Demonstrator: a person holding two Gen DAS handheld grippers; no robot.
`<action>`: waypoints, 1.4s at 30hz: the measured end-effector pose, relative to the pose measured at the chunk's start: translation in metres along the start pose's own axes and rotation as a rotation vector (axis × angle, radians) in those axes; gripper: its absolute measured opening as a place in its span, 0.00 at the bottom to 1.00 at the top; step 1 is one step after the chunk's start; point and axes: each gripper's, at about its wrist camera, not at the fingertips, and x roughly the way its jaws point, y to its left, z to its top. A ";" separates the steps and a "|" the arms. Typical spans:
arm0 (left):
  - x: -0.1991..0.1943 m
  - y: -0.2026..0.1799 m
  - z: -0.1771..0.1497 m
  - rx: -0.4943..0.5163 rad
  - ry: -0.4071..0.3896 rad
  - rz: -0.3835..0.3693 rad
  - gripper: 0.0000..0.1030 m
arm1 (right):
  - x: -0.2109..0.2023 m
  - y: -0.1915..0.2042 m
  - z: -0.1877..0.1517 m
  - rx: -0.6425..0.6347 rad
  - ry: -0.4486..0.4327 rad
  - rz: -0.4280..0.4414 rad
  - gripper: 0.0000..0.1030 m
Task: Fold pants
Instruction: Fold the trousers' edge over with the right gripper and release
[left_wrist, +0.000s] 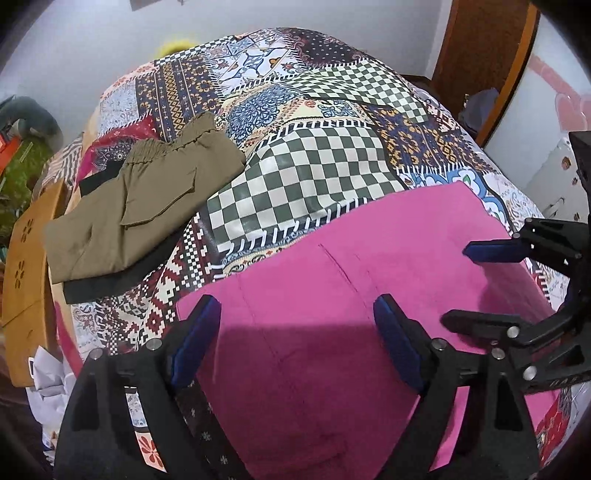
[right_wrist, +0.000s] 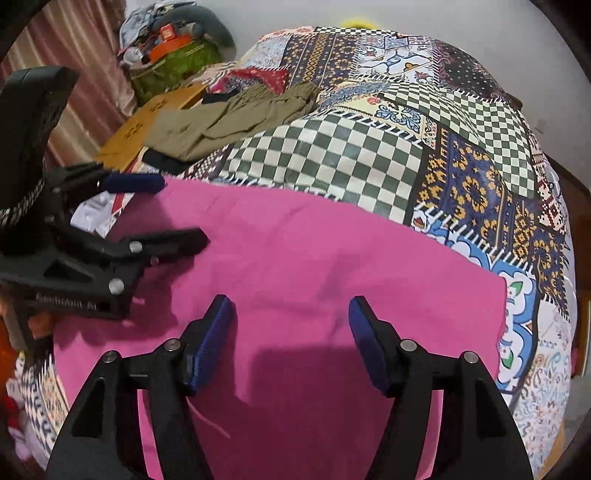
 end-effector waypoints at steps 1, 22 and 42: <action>-0.002 0.000 -0.002 0.002 -0.002 0.003 0.84 | -0.002 -0.002 -0.003 0.002 0.003 0.002 0.61; -0.061 -0.005 -0.077 -0.039 -0.025 0.051 0.88 | -0.062 -0.004 -0.093 0.157 -0.041 -0.080 0.66; -0.098 0.022 -0.110 -0.376 0.002 -0.227 0.88 | -0.085 0.047 -0.071 0.103 -0.211 -0.082 0.72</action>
